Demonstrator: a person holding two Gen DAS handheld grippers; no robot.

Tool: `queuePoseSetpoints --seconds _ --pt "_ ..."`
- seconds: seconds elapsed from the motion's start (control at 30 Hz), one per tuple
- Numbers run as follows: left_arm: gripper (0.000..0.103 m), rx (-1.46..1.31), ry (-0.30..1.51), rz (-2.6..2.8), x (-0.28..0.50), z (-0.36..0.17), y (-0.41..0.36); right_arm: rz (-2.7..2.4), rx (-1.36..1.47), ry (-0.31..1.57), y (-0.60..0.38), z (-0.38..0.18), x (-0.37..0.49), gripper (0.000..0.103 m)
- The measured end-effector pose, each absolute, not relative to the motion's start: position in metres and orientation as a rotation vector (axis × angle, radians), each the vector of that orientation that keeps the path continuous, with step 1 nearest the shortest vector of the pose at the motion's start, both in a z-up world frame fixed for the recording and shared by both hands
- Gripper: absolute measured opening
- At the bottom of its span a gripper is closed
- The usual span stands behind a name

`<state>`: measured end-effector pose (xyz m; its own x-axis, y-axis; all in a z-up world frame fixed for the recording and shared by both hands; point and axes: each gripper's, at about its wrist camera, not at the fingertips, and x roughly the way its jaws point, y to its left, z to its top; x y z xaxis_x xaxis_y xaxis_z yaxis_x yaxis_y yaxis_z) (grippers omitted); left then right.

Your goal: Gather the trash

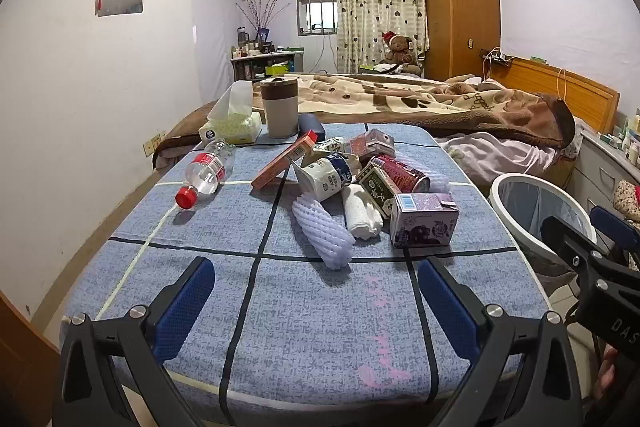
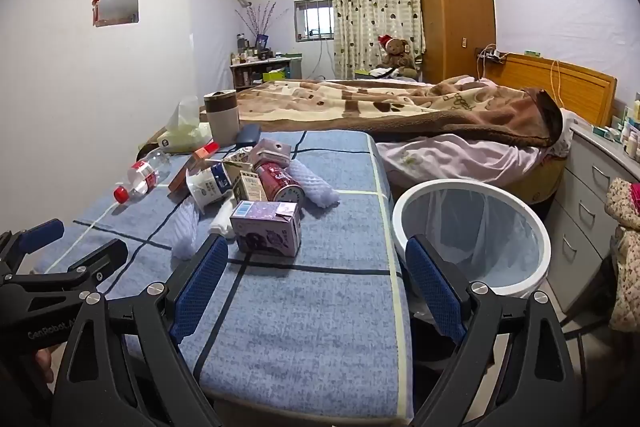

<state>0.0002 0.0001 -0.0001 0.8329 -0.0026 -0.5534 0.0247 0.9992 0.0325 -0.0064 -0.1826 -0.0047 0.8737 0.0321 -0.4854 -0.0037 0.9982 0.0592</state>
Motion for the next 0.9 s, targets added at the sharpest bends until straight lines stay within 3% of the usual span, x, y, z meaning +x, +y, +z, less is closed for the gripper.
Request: queuePoseSetpoints --seconds 0.9 --pt "0.103 0.042 0.567 -0.007 0.0009 0.0034 0.0031 -0.003 0.052 0.503 -0.1826 -0.0038 -0.0055 0.092"
